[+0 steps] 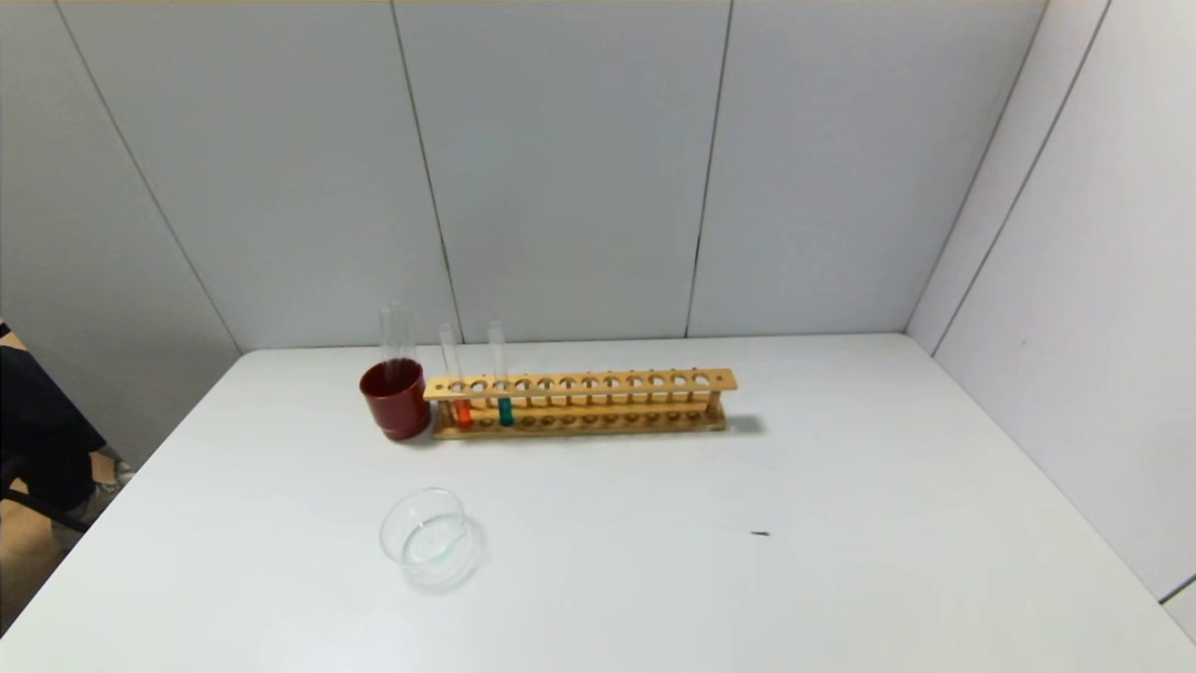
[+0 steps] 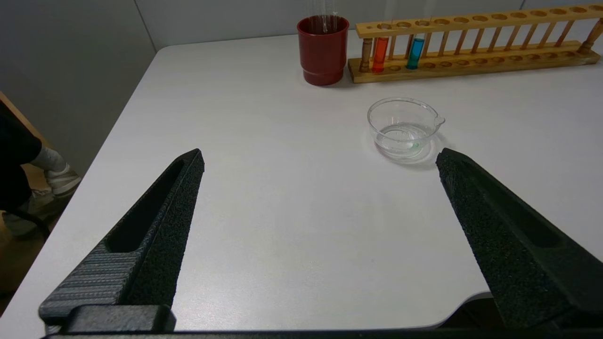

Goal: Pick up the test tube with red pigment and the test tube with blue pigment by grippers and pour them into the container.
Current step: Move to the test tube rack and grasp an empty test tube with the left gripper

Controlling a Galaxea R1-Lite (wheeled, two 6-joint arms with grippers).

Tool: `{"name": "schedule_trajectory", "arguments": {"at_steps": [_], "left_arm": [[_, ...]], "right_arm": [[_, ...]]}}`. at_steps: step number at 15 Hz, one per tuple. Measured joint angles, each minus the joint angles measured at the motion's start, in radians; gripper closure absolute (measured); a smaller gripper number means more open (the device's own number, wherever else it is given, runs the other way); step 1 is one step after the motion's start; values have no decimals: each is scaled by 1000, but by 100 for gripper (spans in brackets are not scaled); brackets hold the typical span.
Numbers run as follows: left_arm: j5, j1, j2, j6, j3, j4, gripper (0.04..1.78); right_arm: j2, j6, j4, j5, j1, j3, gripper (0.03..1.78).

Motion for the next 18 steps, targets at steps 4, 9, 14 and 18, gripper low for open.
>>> {"name": "schedule_trajectory", "arguments": {"at_steps": [4, 9, 14, 18], "left_arm": [[1, 0, 0, -9, 0, 0, 8], [-43, -2, 3, 61, -31, 15, 8], [-259, -2, 137, 45, -358, 239, 8], [-354, -2, 432, 41, -562, 222, 8]], "right_arm": [[0, 0, 0, 0, 0, 0, 6], [0, 0, 0, 0, 0, 0, 6], [0, 0, 0, 0, 0, 0, 6], [0, 0, 0, 0, 0, 0, 6]]}}
